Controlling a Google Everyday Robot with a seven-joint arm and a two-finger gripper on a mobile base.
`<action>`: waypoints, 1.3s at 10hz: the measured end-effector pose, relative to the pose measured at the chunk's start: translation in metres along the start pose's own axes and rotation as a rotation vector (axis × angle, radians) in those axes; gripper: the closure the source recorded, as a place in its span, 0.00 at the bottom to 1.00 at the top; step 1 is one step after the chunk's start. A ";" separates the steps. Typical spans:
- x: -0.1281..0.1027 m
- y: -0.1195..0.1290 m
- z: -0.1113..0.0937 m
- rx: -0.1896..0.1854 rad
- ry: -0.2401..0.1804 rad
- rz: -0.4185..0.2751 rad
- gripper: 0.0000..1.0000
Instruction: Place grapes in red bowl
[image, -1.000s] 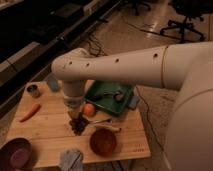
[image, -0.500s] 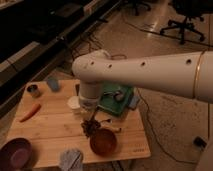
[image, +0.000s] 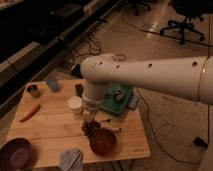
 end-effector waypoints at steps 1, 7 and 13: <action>0.002 0.007 0.001 -0.012 0.027 0.011 1.00; 0.053 0.027 0.029 -0.113 0.115 0.104 1.00; 0.061 0.011 0.091 -0.156 0.092 0.111 1.00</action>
